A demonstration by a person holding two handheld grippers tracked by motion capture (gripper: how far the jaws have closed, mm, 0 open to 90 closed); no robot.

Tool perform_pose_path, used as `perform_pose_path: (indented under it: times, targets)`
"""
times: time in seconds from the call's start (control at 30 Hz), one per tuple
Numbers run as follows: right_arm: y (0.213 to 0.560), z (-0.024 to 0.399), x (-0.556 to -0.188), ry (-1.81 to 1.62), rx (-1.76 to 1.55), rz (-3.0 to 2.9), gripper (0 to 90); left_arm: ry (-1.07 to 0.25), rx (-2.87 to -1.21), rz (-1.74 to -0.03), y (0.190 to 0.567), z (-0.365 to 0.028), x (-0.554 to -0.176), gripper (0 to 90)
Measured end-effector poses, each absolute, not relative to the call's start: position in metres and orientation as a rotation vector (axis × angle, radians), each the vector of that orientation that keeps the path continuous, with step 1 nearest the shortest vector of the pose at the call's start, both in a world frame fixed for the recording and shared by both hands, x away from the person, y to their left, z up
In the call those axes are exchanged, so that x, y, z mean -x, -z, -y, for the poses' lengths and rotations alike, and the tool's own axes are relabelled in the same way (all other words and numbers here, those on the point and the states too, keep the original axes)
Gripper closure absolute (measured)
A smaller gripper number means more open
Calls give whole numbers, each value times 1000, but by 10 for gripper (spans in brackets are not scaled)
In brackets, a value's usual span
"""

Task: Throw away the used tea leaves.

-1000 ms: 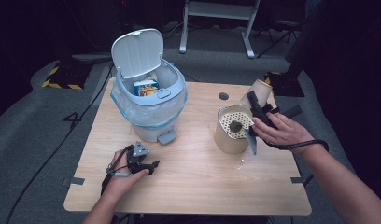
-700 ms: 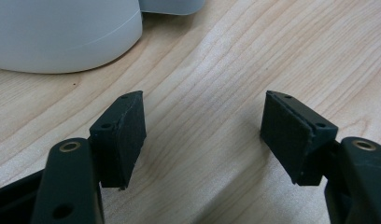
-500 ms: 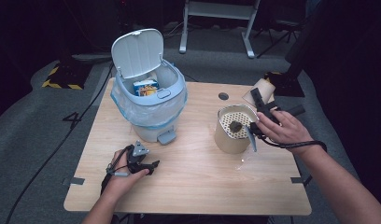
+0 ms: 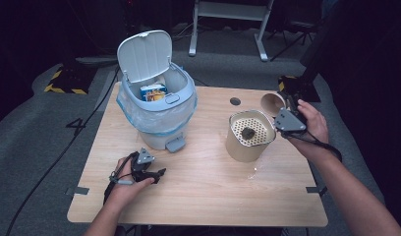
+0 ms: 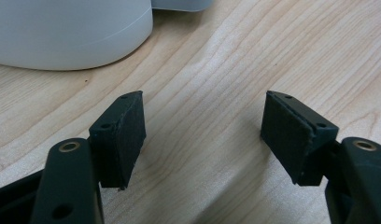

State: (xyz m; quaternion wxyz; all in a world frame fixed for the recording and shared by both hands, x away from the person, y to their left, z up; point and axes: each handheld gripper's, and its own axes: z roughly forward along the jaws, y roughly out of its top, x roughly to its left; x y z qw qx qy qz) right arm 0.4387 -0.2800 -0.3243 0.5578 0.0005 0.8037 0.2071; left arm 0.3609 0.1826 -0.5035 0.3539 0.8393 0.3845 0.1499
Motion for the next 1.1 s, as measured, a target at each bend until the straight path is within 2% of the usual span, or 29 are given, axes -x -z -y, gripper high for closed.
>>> perform_pose_path:
  times: [0.17, 0.4, 0.83, 1.1]
  targets:
    - [318, 295, -442, -897, -269, -2006, 323, -387, -2170, -993, 504, -183, -361, 310]
    - [316, 300, -430, -1227, -437, -2114, 319, -387, -2169, -993, 504, -183, -361, 310]
    - [324, 292, -400, -1444, -518, -2257, 317, -379, -2172, -995, 504, -181, -364, 289]
    - [325, 289, -402, -1475, -514, -2295, 315, -384, -2169, -996, 504, -181, -364, 289]
